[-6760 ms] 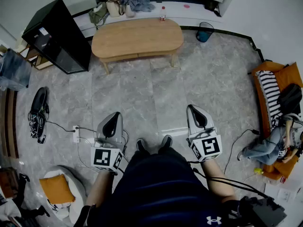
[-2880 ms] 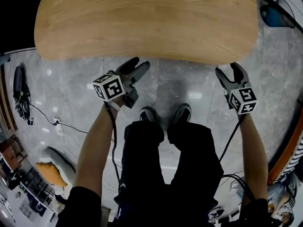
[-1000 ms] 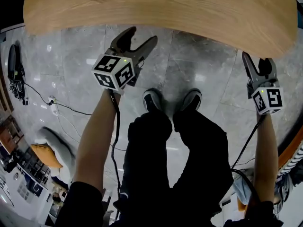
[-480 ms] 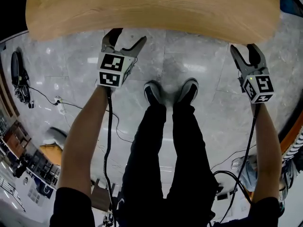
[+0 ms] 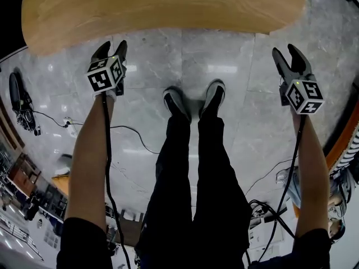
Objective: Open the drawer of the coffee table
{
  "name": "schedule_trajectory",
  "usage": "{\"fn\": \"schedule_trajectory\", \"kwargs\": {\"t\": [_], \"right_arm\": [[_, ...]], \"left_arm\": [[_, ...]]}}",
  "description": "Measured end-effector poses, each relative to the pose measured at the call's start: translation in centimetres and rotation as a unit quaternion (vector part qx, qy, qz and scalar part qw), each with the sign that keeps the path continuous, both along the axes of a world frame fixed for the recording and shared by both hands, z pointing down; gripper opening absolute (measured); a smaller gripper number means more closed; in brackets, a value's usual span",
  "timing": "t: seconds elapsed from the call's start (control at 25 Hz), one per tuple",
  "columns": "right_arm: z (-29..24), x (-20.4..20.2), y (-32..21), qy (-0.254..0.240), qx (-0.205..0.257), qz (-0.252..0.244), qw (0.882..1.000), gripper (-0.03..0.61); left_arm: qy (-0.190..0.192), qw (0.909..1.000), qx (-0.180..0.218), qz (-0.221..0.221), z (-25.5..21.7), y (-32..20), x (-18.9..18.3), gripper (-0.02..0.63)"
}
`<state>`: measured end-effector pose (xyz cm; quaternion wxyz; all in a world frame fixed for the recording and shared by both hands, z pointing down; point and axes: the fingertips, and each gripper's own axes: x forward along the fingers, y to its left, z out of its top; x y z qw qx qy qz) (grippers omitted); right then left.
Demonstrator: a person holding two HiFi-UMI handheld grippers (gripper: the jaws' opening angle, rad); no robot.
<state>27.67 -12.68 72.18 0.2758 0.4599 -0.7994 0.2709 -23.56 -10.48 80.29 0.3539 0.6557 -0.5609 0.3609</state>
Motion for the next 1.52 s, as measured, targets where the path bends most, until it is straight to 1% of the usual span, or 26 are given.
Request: {"fn": "schedule_trajectory", "kwargs": {"t": [0.04, 0.08, 0.12, 0.16, 0.2, 0.24, 0.28, 0.32, 0.4, 0.48, 0.56, 0.64, 0.72, 0.84, 0.88, 0.96, 1.0, 1.04, 1.08, 1.16, 1.2, 1.28, 1.32, 1.36, 1.44, 1.52], "right_arm": [[-0.4, 0.3, 0.1, -0.002, 0.0, 0.008, 1.0, 0.252], [-0.9, 0.6, 0.0, -0.005, 0.001, 0.015, 1.0, 0.252], [-1.5, 1.0, -0.4, -0.009, 0.004, 0.023, 1.0, 0.252], [-2.1, 1.5, -1.0, -0.014, 0.007, 0.031, 0.999, 0.252], [-3.0, 2.2, -1.9, -0.018, 0.013, 0.044, 0.999, 0.251], [-4.0, 3.3, -3.0, -0.022, 0.021, 0.061, 0.998, 0.249], [-5.1, 4.7, -4.4, -0.025, 0.033, 0.083, 0.996, 0.245], [-6.4, 6.1, -5.8, -0.028, 0.046, 0.104, 0.993, 0.237], [-8.7, 8.4, -8.1, -0.032, 0.068, 0.134, 0.988, 0.221], [-10.4, 9.7, -9.7, -0.039, 0.076, 0.148, 0.985, 0.216], [-11.0, 10.4, -10.8, -0.049, 0.076, 0.16, 0.983, 0.216], [-10.8, 10.2, -11.3, -0.056, 0.073, 0.167, 0.982, 0.216], [-9.4, 8.7, -10.4, -0.058, 0.063, 0.159, 0.984, 0.216], [-5.3, 5.0, -6.7, -0.07, 0.025, 0.137, 0.988, 0.216], [-4.1, 4.0, -5.3, -0.071, 0.011, 0.131, 0.989, 0.216], [-2.4, 2.1, -3.1, -0.068, -0.006, 0.115, 0.991, 0.216], [-2.1, 1.1, -2.1, -0.066, -0.01, 0.103, 0.992, 0.202], [-2.1, -0.1, -1.1, -0.065, -0.012, 0.089, 0.994, 0.166], [-2.3, -1.2, -0.1, -0.066, -0.014, 0.075, 0.995, 0.145], [-2.7, -3.2, 1.3, -0.071, -0.016, 0.053, 0.996, 0.126], [-2.7, -3.8, 1.6, -0.072, -0.015, 0.044, 0.996, 0.126], [-2.2, -4.5, 1.4, -0.061, -0.012, 0.024, 0.998, 0.133], [-1.8, -4.7, 1.0, -0.053, -0.01, 0.015, 0.998, 0.156], [-1.4, -4.8, 0.5, -0.045, -0.007, 0.007, 0.999, 0.177], [-0.8, -4.9, -0.7, -0.033, -0.001, 0.0, 0.999, 0.216], [-0.2, -4.9, -1.6, -0.02, 0.001, -0.003, 1.0, 0.248]], "left_arm": [[-0.007, 0.9992, -0.004, -0.039, -0.2, 0.0, -1.6, 0.211], [-0.014, 0.997, -0.006, -0.075, -0.6, 0.0, -3.1, 0.199], [-0.023, 0.9944, -0.01, -0.103, -1.1, 0.3, -4.3, 0.165], [-0.032, 0.9929, -0.018, -0.113, -1.3, 0.8, -5.1, 0.152], [-0.042, 0.9932, -0.03, -0.104, -1.5, 1.4, -5.5, 0.151], [-0.051, 0.9944, -0.041, -0.083, -1.6, 1.8, -5.5, 0.151], [-0.053, 0.9954, -0.049, -0.062, -1.7, 2.1, -5.4, 0.152], [-0.048, 0.9961, -0.052, -0.052, -2.0, 2.3, -5.2, 0.152], [-0.02, 0.997, -0.042, -0.062, -2.9, 2.2, -4.8, 0.152], [0.013, 0.9975, -0.019, -0.067, -4.0, 1.3, -3.8, 0.152], [0.037, 0.9983, 0.003, -0.045, -4.8, -0.2, -1.9, 0.155], [0.056, 0.9981, 0.016, -0.02, -5.0, -1.5, 0.2, 0.166], [0.074, 0.997, 0.023, 0.002, -4.9, -2.1, 2.3, 0.188], [0.097, 0.9948, 0.029, 0.016, -4.4, -2.0, 4.7, 0.224], [0.101, 0.9942, 0.031, 0.018, -4.4, -1.9, 5.3, 0.237], [0.104, 0.9937, 0.034, 0.026, -4.5, -1.8, 6.1, 0.242], [0.104, 0.9935, 0.035, 0.031, -4.8, -1.6, 6.5, 0.242], [0.104, 0.9933, 0.036, 0.035, -5.1, -1.3, 6.8, 0.242], [0.105, 0.993, 0.037, 0.039, -5.5, -1.0, 7.1, 0.242], [0.099, 0.9929, 0.045, 0.049, -6.3, -0.8, 7.7, 0.242], [0.094, 0.9928, 0.05, 0.055, -6.5, -0.9, 8.0, 0.242], [0.084, 0.9922, 0.062, 0.069, -6.7, -1.5, 8.7, 0.242], [0.078, 0.9919, 0.066, 0.076, -6.7, -1.9, 8.9, 0.255], [0.071, 0.992, 0.069, 0.08, -6.5, -2.2, 9.1, 0.287], [0.059, 0.993, 0.072, 0.073, -6.0, -3.0, 9.0, 0.339], [0.058, 0.9942, 0.071, 0.057, -5.5, -3.8, 9.0, 0.363]]}}
